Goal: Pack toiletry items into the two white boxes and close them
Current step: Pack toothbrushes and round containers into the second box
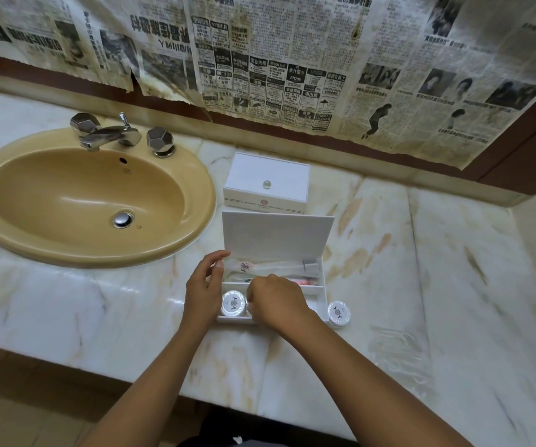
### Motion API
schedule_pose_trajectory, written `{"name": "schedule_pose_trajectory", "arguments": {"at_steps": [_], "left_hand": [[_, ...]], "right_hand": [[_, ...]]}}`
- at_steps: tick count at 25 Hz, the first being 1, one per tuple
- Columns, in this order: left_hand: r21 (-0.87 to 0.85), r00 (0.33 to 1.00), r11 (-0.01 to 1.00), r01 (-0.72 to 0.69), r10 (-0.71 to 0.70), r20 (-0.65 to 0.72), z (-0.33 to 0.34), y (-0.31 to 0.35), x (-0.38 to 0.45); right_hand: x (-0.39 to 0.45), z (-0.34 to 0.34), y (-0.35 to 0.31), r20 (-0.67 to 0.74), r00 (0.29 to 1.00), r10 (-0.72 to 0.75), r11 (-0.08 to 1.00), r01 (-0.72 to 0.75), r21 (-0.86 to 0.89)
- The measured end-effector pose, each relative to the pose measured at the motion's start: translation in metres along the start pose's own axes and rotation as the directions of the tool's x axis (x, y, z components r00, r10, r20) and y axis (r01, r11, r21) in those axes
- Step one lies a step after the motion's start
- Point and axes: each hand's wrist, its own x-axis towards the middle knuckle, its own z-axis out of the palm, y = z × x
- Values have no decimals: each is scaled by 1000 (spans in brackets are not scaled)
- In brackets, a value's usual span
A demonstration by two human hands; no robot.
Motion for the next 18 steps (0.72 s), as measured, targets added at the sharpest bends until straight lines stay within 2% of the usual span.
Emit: {"name": "schedule_pose_trajectory", "arguments": {"at_steps": [2, 5, 8, 10, 14, 18], "left_hand": [[5, 1000, 1000, 1, -1, 1, 1, 0, -1], [14, 1000, 1000, 1, -1, 3, 1, 2, -2], [31, 1000, 999, -16, 16, 0, 1, 3, -3], [42, 1000, 999, -19, 19, -5, 1, 3, -3], [57, 1000, 998, -18, 18, -5, 2, 3, -2], [71, 999, 997, -32, 32, -8, 3, 4, -3]], "right_hand": [[-5, -6, 9, -126, 991, 38, 992, -22, 126], [-13, -24, 34, -300, 936, 186, 948, -90, 307], [-23, -35, 69, -365, 879, 306, 905, -150, 398], [-30, -31, 94, -313, 878, 362, 889, -225, 398], [-42, -10, 125, -108, 903, 417, 876, -367, 313], [-45, 10, 126, -39, 923, 383, 900, -364, 242]]}}
